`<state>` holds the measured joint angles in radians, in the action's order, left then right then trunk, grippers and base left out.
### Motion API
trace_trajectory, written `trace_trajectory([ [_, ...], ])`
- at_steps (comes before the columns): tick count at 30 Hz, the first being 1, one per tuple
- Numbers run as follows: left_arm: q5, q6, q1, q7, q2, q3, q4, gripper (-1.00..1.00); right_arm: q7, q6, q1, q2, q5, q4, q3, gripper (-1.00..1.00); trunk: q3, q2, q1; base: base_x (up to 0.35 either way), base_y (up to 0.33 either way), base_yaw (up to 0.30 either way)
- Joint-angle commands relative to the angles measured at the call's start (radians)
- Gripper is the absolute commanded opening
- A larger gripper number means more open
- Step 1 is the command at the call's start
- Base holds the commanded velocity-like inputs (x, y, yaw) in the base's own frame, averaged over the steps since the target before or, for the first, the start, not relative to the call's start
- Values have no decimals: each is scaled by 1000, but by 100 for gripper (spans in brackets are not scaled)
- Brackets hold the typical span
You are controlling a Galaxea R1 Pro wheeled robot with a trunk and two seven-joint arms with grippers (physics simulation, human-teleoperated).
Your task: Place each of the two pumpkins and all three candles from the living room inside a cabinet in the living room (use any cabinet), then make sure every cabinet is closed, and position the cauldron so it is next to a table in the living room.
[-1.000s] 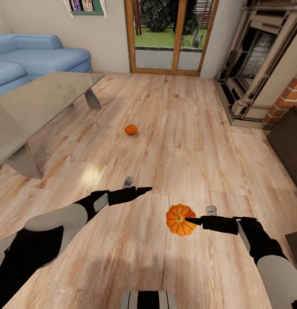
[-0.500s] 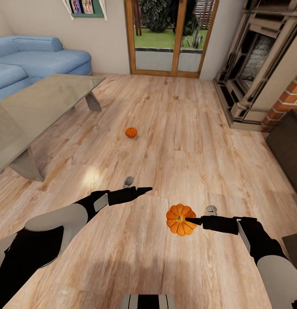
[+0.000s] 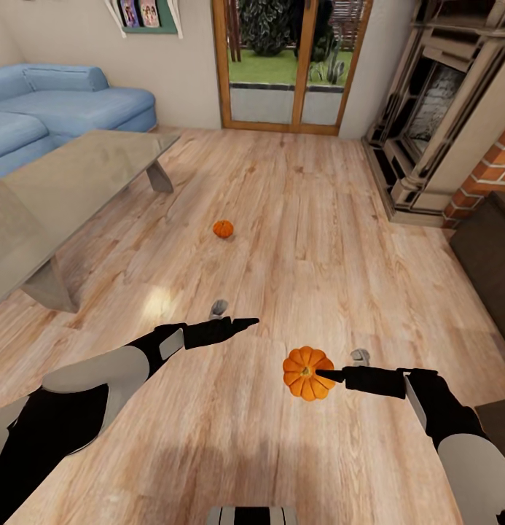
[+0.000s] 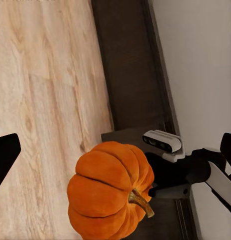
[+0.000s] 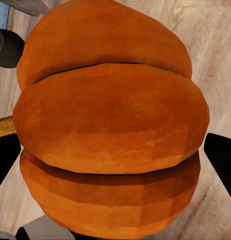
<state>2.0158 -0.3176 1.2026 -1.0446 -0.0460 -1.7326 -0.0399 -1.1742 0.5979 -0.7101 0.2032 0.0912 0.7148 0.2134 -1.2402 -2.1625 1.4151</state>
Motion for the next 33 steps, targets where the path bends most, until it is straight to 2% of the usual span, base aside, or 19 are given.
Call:
trace_trajectory([
  [1,0,0,0,0,0,-1,1,100,0,0,0,0,1,1,0,-100,3,7,-4,0,0,0],
  [6,0,1,0,0,0,-1,1,100,0,-1,0,1,1,2,0,-100,22,42,-23,0,0,0],
  [33,1,12,-2,-5,5,-1,-5,100,-1,-1,0,-1,1,2,0,-100,64,42,-23,0,0,0],
])
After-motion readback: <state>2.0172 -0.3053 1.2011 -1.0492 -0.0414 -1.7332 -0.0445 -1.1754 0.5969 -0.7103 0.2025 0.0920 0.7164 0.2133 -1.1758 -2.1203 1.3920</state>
